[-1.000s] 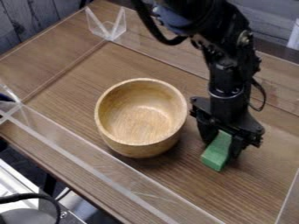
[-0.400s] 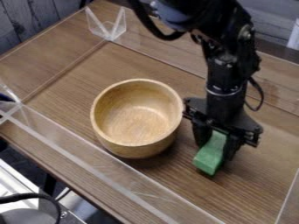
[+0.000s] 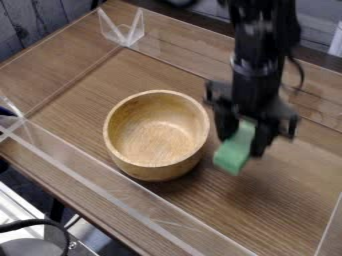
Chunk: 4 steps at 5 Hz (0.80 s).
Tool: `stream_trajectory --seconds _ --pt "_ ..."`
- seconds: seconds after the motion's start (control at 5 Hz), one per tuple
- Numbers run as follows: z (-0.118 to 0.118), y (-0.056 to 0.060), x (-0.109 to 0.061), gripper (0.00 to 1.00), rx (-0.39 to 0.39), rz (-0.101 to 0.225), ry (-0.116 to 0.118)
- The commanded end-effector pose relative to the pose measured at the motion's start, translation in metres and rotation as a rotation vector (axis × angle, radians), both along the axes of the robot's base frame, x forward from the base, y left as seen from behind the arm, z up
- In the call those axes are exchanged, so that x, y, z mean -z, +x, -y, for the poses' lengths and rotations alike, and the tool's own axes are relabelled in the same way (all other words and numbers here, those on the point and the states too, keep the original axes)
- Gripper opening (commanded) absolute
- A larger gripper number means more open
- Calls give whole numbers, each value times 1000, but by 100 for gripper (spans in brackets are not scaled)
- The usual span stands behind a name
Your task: Put the green block in the brown bowl
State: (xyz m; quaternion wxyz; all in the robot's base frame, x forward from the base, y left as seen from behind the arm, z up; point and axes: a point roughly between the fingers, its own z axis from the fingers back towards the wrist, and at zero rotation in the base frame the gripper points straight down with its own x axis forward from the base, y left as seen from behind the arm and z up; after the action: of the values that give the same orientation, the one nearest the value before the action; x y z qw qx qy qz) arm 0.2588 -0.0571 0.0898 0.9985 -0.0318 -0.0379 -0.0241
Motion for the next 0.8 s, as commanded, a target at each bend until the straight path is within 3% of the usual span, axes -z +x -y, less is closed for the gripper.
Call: stream_trajectory --seconds 0.0,0.2,0.6 --pt "-15 14 -27 0 33 59 -13" --pt "-37 10 -26 0 80 37 -17" --pt "-94 31 -20 0 -3 4 -66"
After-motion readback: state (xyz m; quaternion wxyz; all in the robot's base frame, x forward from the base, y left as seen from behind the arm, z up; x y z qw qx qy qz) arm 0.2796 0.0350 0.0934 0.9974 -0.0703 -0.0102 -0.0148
